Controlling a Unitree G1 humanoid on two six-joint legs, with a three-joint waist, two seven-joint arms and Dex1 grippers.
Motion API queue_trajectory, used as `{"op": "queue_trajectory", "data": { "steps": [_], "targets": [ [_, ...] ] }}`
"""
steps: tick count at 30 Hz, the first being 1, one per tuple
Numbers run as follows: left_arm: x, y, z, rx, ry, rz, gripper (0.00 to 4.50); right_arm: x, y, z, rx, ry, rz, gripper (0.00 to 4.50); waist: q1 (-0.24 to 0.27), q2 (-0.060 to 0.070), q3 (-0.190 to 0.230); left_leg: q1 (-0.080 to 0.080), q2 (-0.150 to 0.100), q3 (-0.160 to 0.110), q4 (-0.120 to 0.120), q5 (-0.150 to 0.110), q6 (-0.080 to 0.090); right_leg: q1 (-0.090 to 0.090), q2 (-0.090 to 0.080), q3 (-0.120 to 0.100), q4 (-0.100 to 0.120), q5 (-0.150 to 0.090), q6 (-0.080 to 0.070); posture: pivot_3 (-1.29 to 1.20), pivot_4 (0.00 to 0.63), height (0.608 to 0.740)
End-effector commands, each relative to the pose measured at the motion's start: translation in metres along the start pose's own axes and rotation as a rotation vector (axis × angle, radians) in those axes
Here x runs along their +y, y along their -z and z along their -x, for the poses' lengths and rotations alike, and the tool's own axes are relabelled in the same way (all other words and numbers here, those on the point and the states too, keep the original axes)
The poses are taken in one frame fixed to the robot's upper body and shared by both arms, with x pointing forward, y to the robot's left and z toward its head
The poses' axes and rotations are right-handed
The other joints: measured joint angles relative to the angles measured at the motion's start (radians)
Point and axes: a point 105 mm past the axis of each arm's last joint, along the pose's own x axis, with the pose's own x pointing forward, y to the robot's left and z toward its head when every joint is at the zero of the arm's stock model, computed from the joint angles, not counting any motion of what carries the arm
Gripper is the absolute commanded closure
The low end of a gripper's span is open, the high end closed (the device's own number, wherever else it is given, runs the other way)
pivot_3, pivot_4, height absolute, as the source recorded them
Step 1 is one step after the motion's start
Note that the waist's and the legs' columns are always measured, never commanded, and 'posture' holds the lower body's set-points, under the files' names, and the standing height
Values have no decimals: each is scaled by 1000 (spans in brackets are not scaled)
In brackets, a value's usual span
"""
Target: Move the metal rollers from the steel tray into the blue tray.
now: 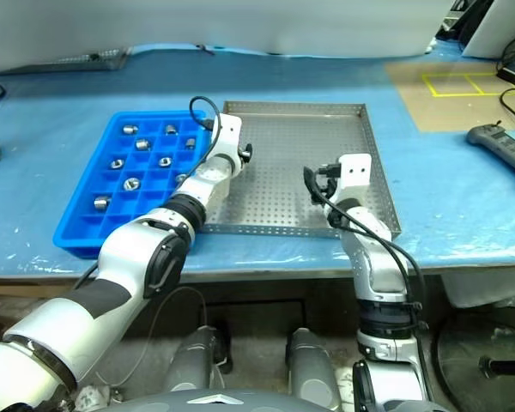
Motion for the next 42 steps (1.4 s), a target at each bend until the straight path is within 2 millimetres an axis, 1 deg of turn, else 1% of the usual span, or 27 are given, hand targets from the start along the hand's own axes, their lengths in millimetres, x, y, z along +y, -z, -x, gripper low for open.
{"op": "queue_trajectory", "data": {
  "steps": [1, 6, 7, 11, 14, 17, 18, 20, 22, 25, 26, 29, 31, 33, 37, 40, 42],
  "targets": [
    [5, -16, -1, -29, -28, 2, 849, -9, -19, 19, -57, 72, 41, 1354, -13, 0, 0, 0, 0, 1, 1, -1, 1, 0, 0, 1, 0, 0, 0, -745, 150, 740],
    [11, -15, -2, -16, -39, 18, 849, -21, -20, 46, -39, 171, 78, 1354, -71, 0, 0, -1, -1, 5, 3, -4, 8, 1, 0, 3, -5, 0, 0, -883, 150, 740],
    [11, -15, -2, -16, -41, 20, 849, -23, -20, 51, -32, 185, 87, 1354, -89, 0, 0, -2, -1, 6, 4, -5, 10, 1, 0, 3, -6, 0, 1, -927, 150, 740],
    [15, -18, -2, -18, -56, 37, 849, -29, -11, 82, 9, 271, 86, 1354, -161, 0, 0, -4, -1, 11, 5, -10, 17, 2, -1, 3, -14, 1, 2, -995, 150, 740],
    [23, -21, -2, -23, -97, 67, 849, -31, -4, 97, 34, 315, 69, 1354, -223, 0, 0, -6, -2, 14, 6, -13, 22, 1, -3, 4, -17, 1, 2, -1013, 150, 740],
    [33, -24, -2, -32, -154, 108, 849, -32, 1, 104, 56, 328, 64, 1354, -281, -1, 0, -7, -4, 14, 7, -14, 23, 1, -4, 4, -18, 1, 3, -1018, 150, 740],
    [41, -26, -2, -40, -195, 113, 849, -32, 2, 105, 61, 331, 62, 1354, -302, -1, 0, -7, -5, 14, 8, -14, 23, 2, -5, 4, -18, 2, 5, -1017, 150, 740],
    [52, -29, -1, -51, -251, 128, 849, -33, 3, 106, 67, 335, 62, 1354, -340, -1, 1, -7, -5, 14, 8, -16, 20, 3, -5, 4, -22, 1, 20, -1014, 150, 740],
    [63, -29, 0, -56, -295, 157, 849, -35, 4, 106, 77, 337, 69, 1354, -369, -1, 1, -7, -5, 12, 8, -16, 20, 5, -5, 3, -27, 3, 24, -1013, 150, 740],
    [77, -29, 2, -58, -339, 185, 849, -37, 6, 106, 86, 338, 76, 1354, -410, -1, 1, -7, -6, 11, 8, -16, 20, 8, -6, 1, -34, 3, 25, -1005, 150, 740],
    [80, -29, 2, -59, -348, 184, 849, -37, 6, 106, 86, 338, 76, 1354, -417, -1, 1, -7, -7, 11, 8, -17, 21, 8, -7, 1, -34, 4, 25, -1004, 150, 740],
    [99, -26, 5, -56, -401, 182, 849, -39, 6, 106, 88, 338, 78, 1354, -439, -1, 1, -8, -10, 11, 8, -18, 23, 8, -10, 1, -36, 6, 29, -1001, 150, 740],
    [107, -25, 6, -56, -423, 180, 849, -39, 6, 106, 89, 338, 79, 1354, -443, -1, 1, -9, -12, 11, 8, -20, 25, 8, -13, 1, -36, 6, 29, -1000, 150, 740],
    [121, -22, 8, -51, -462, 175, 849, -40, 7, 106, 91, 339, 79, 1354, -448, -1, 1, -10, -15, 11, 8, -21, 27, 8, -16, 0, -36, 6, 31, -997, 150, 740],
    [144, -16, 14, -42, -520, 163, 849, -41, 8, 106, 93, 340, 78, 1354, -454, -1, 1, -13, -19, 12, 9, -22, 35, 8, -21, -2, -37, 9, 28, -991, 150, 740],
    [154, -11, 16, -31, -540, 141, 849, -41, 9, 105, 94, 336, 77, 1354, -455, -1, 1, -15, -21, 12, 10, -24, 38, 8, -24, -3, -37, 9, 28, -975, 150, 740],
    [155, -7, 16, -21, -539, 125, 849, -41, 9, 103, 93, 331, 76, 1354, -456, -1, 1, -16, -23, 12, 11, -24, 39, 8, -25, -3, -37, 9, 28, -966, 150, 740]
  ]
}}
